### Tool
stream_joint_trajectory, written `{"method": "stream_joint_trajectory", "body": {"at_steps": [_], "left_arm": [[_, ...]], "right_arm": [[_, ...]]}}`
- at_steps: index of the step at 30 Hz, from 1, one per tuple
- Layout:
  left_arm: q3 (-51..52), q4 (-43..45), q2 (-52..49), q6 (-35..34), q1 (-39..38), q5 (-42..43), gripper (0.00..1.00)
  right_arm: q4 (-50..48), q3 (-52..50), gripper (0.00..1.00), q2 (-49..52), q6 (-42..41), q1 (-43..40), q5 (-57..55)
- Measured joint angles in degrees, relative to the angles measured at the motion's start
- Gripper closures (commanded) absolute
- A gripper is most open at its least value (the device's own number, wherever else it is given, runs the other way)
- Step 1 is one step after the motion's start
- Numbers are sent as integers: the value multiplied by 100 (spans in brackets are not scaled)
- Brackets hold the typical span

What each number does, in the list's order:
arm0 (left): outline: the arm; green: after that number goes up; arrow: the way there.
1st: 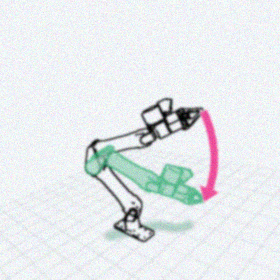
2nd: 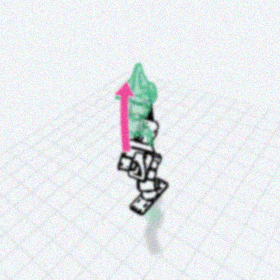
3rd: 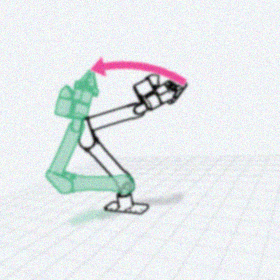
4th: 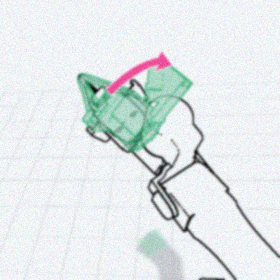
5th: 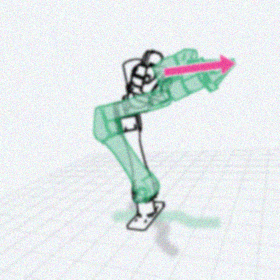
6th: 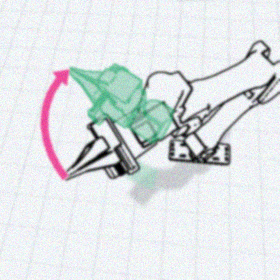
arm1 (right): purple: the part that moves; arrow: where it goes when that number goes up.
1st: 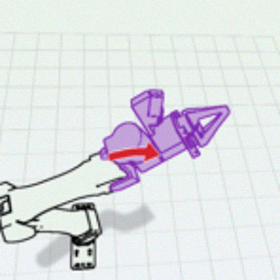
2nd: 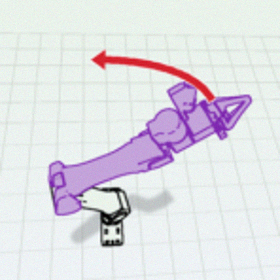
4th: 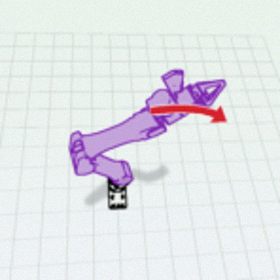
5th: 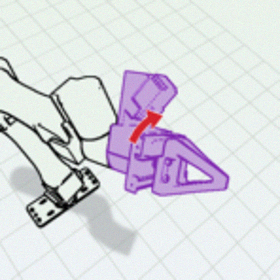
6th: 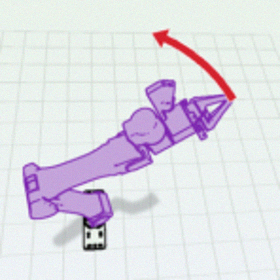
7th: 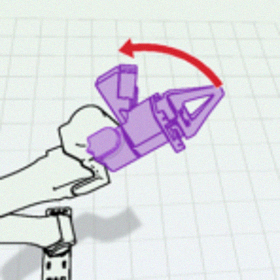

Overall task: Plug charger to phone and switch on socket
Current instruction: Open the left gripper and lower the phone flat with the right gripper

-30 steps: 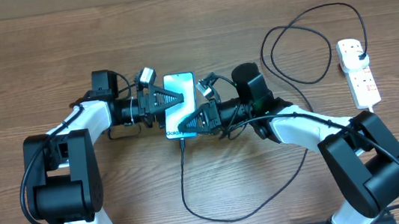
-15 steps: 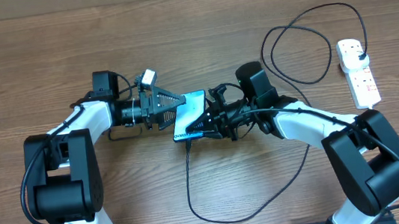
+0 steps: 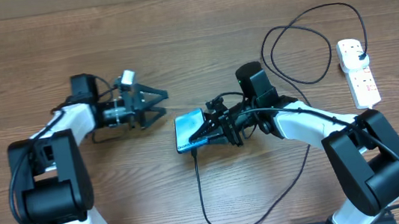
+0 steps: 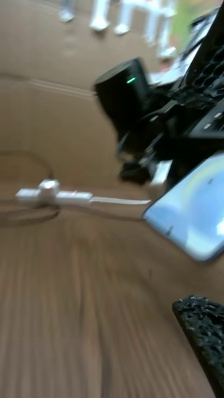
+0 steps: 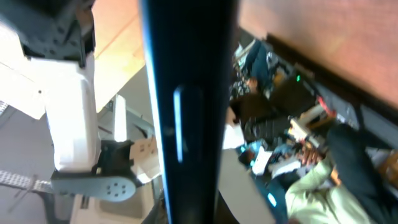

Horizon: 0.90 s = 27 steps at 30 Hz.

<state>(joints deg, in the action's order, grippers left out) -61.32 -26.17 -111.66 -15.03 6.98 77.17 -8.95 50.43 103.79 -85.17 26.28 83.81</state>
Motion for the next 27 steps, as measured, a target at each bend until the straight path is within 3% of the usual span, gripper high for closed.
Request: {"method": "stream_joint_trajectory", "body": {"at_steps": [10,19,27], "left_arm": [[0,4,0,-162,212,-1200,0],[0,4,0,-164,212,-2275,0],[0,7,0,-177,212,-2496,0]], "right_arm": [[-269,0,95,0,-87,7,-33],[-304,0,94,0,1545,7,-459],[-304,0,96,0,2990,7,-560]]}}
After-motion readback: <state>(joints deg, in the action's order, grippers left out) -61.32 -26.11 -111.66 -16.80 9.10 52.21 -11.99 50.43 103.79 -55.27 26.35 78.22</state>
